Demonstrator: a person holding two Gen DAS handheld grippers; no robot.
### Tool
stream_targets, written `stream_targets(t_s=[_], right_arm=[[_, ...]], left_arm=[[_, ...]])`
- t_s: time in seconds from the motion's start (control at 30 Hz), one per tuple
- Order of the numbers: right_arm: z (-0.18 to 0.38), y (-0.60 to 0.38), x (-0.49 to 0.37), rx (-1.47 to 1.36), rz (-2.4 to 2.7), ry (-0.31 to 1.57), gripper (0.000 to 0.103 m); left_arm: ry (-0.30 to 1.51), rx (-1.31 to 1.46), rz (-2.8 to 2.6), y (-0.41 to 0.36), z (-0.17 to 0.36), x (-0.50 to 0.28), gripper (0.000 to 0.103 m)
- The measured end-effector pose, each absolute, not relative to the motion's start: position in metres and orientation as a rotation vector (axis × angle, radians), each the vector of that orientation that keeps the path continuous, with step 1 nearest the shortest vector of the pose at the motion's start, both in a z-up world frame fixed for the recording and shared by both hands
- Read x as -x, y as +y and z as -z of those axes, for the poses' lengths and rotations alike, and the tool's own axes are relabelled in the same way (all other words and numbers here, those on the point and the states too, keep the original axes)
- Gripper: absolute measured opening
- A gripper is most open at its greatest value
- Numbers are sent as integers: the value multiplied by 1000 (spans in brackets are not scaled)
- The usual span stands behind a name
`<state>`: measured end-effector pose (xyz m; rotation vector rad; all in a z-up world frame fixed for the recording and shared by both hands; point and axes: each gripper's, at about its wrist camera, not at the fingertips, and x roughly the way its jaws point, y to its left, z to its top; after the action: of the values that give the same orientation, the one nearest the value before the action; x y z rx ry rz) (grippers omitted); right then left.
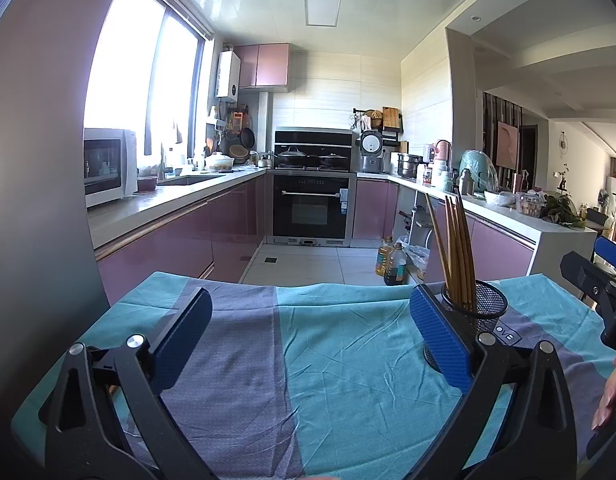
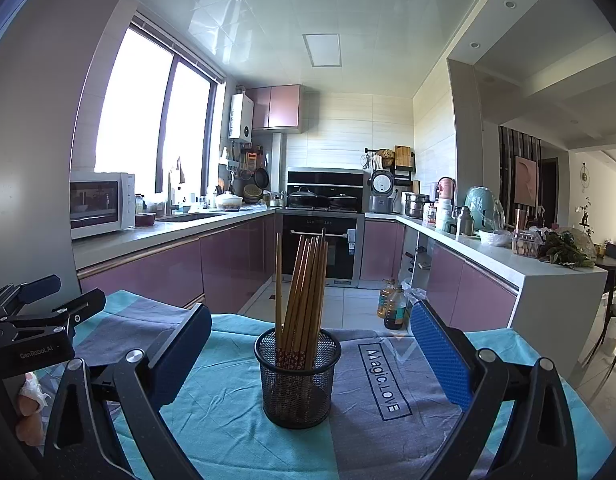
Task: Organize utensils
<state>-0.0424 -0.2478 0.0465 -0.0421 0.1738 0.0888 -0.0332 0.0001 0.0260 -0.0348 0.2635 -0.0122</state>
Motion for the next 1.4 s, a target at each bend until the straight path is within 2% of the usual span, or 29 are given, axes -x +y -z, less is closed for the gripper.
stream_targets(t_s=[1.4], right_arm=[[-40, -246, 36, 23, -90, 185, 97]], left_arm=[[266, 28, 11, 1, -25, 32, 97]])
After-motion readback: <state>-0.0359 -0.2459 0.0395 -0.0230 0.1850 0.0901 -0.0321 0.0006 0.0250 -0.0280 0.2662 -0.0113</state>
